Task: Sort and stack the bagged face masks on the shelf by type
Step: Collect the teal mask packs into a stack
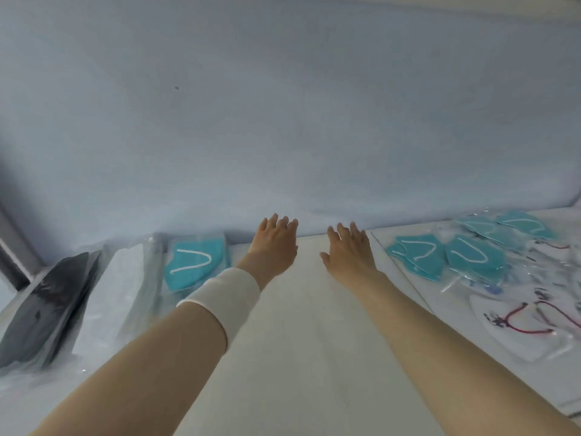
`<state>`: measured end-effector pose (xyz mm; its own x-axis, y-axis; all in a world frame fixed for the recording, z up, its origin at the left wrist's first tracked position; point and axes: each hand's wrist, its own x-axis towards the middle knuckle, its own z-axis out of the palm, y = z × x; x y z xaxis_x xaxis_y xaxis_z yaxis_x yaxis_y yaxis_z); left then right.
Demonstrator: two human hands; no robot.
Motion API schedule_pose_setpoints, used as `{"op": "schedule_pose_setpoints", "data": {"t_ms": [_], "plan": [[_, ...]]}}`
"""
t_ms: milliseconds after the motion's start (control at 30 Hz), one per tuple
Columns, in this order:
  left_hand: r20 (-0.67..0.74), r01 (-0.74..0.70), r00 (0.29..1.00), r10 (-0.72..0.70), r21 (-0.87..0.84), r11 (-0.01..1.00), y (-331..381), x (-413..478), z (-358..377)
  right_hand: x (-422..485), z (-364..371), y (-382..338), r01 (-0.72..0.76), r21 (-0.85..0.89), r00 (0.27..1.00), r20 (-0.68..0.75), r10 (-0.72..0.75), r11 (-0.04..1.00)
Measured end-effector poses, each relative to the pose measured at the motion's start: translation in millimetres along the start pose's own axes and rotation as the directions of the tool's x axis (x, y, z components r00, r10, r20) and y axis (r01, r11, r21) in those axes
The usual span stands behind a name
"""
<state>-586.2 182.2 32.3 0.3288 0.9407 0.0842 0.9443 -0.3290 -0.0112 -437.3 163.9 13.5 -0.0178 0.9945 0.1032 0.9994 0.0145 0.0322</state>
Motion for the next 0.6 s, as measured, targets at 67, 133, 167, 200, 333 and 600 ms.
{"op": "schedule_pose_setpoints", "data": {"t_ms": [67, 133, 167, 200, 333, 600], "plan": [[-0.004, -0.043, 0.999, 0.043, -0.016, 0.999, 48, 11, -1, -9, -2, 49, -0.017, -0.046, 1.000, 0.005, 0.017, 0.999], [-0.023, -0.081, 0.997, 0.080, -0.017, 0.997, 101, 22, -1, -19, -6, 102, -0.031, -0.070, 1.000, -0.004, 0.031, 0.997], [-0.031, -0.096, 0.995, 0.095, -0.019, 0.995, 128, 28, 0, -25, -7, 129, -0.037, -0.069, 0.999, -0.017, 0.036, 0.997], [-0.034, -0.104, 0.994, 0.103, -0.028, 0.994, 155, 33, 1, -33, -7, 156, -0.042, -0.058, 0.999, -0.027, 0.041, 0.997], [-0.015, -0.140, 0.990, 0.139, -0.052, 0.989, 262, 48, 6, -70, -2, 266, -0.069, 0.032, 0.997, -0.032, 0.070, 0.997], [0.022, -0.209, 0.976, 0.215, -0.142, 0.967, 408, 99, 2, -81, 7, 430, -0.204, 0.133, 0.978, -0.023, 0.208, 0.970]]}}
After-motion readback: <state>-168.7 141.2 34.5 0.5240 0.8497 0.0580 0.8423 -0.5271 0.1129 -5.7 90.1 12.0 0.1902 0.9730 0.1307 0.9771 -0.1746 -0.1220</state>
